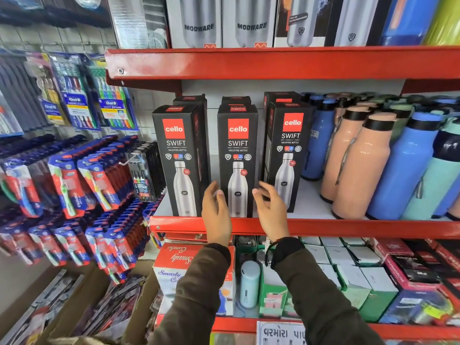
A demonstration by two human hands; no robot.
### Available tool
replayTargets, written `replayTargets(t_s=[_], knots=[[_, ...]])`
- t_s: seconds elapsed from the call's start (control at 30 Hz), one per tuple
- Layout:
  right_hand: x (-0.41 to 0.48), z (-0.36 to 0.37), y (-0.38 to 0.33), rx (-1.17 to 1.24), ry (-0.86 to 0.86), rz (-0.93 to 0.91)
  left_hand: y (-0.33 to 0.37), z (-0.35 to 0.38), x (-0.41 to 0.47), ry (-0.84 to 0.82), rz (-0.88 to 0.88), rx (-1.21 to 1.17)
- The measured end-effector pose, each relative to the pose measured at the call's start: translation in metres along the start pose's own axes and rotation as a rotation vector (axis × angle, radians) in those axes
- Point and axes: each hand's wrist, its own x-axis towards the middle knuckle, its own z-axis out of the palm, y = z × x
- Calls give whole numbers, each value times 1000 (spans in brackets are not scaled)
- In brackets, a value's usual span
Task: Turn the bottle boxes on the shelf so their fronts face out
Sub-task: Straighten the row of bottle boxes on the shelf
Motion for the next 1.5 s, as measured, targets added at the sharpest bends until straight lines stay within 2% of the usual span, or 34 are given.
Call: replayTargets(t_s=[0.07, 0.17, 0.37, 0.53, 0.67, 0.77, 0.83, 1.27, 1.5], knots=[[0, -9, 3, 39, 80, -36, -3, 9, -19, 98, 101, -44], [2, -26, 6, 58, 185, -72, -7, 25, -42, 118, 224, -3], [15, -63, 24, 12, 324, -102, 4, 69, -52, -127, 334, 21], [38, -80, 33, -38, 210, -12, 4, 112, -38, -272, 209, 60], [55, -82, 35, -80, 82, 66, -2, 132, -17, -243, 10, 62], [61, -82, 38, -87, 60, 107, -9, 138, -7, -241, -144, 76], [63, -82, 40, -83, 60, 117, -13, 137, -6, -249, -187, 97], [44, -93, 45, -38, 30, 72, -9, 122, -23, -119, -139, 165], [30, -99, 44, -65, 29, 42, -7, 111, -39, -137, -120, 202]])
